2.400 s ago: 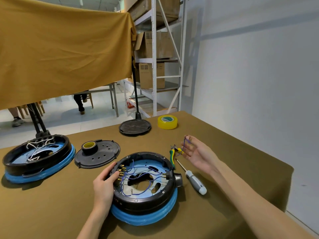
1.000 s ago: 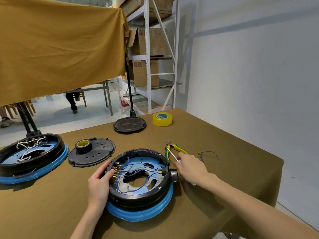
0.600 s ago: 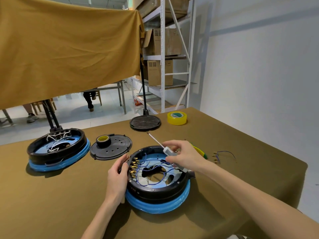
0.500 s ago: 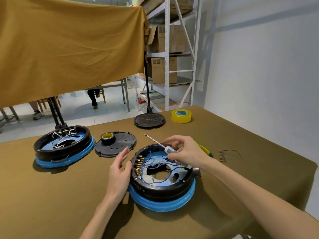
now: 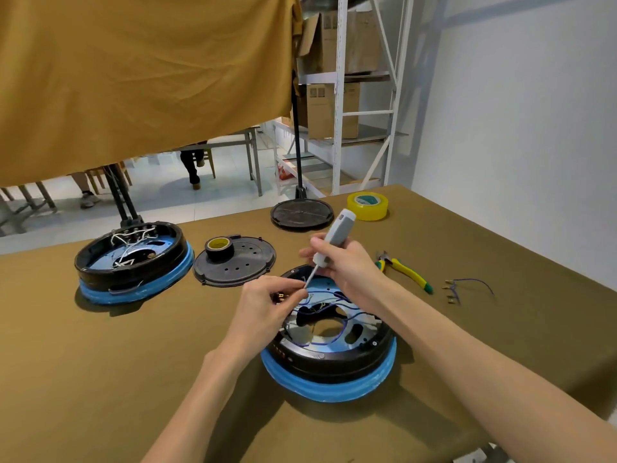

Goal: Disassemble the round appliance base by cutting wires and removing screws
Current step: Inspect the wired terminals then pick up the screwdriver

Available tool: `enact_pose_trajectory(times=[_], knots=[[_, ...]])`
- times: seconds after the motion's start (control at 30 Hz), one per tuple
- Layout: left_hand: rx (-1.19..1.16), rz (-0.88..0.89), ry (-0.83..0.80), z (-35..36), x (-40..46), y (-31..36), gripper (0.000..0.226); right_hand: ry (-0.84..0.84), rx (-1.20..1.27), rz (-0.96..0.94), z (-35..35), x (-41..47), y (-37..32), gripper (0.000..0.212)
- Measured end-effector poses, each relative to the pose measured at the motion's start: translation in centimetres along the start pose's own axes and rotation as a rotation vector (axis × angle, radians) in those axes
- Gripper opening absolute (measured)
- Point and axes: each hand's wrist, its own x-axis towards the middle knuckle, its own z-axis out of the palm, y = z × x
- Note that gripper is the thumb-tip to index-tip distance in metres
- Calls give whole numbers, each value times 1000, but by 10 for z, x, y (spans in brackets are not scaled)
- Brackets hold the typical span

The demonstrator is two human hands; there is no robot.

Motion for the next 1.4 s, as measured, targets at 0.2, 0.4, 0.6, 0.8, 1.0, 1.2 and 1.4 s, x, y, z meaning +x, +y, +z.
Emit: enact_pose_trajectory(times=[0.2, 0.4, 0.6, 0.8, 1.0, 1.2, 1.4], knots=[[-428, -289, 89, -11, -12, -34, 31, 16, 232, -20, 32, 27, 11, 18], [-490, -352, 79, 3, -23, -45, 37, 0, 158, -108, 45, 42, 24, 21], [-489, -334, 89, 5, -24, -46, 38, -22, 85, -190, 45, 45, 28, 21], [-497, -293, 30, 2, -26, -45, 51, -38, 66, -199, 53, 47, 32, 20], [-479, -294, 20, 1, -27, -42, 45, -71, 104, -151, 52, 43, 39, 22], [-439, -286, 17, 3, -27, -45, 44, -48, 125, -165, 52, 42, 42, 21], [-420, -282, 34, 6, -26, -46, 41, -93, 85, -211, 58, 42, 40, 19]])
